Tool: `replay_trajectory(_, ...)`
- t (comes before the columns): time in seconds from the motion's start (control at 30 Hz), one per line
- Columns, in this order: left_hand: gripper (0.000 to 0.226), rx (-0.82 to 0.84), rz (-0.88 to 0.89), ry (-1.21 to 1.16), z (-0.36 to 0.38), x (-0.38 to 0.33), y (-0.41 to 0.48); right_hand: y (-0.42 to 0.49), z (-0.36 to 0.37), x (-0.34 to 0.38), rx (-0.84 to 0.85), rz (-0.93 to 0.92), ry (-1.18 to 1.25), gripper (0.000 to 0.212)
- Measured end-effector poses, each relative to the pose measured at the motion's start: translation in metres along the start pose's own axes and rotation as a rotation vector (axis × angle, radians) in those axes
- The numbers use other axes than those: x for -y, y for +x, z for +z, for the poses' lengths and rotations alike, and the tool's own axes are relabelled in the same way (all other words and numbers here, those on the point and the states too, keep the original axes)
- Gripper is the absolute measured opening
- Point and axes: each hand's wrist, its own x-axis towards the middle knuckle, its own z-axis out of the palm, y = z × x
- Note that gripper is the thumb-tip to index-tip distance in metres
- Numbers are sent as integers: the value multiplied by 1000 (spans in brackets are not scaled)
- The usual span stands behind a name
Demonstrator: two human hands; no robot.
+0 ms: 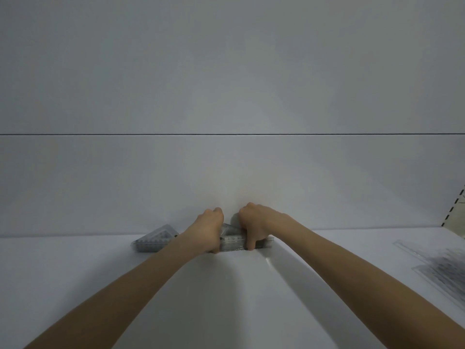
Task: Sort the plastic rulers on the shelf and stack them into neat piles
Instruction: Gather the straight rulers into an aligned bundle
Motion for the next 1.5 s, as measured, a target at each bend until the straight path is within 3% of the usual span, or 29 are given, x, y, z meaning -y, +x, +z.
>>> replay_trajectory(0.13, 48, -9, 11, -19, -1, -1, -2, -6, 1, -4, -23, 42, 67, 26)
replay_trajectory(0.27, 61, -13, 25, -84, -7, -4, -12, -24, 4, -12, -62, 82, 101, 42)
replay_trajectory(0.43, 58, -184, 161, -205, -27, -32, -22, -65, 4, -34, -153, 116, 192, 73)
replay_trajectory(0.67, 28, -287, 311, -366, -17, -104, -32, -137, 6, -71, -347, 109, 370, 40)
replay_trajectory(0.87, 20, -288, 377, -475, 18, -172, -38, -208, 30, -114, -412, 176, 425, 37)
replay_trajectory(1.03, 17, -210, 437, -567, 52, -226, -51, -276, 49, -165, -439, 358, 443, 36)
replay_trajectory(1.27, 24, -87, 521, -569, 76, -289, -69, -354, 83, -227, -260, 642, 398, 59)
replay_trajectory(1.43, 66, 40, 655, -485, 86, -335, -84, -378, 113, -235, -133, 734, 501, 98)
replay_trajectory(1.5, 80, 138, 648, -406, 92, -349, -88, -381, 122, -233, -111, 720, 521, 102)
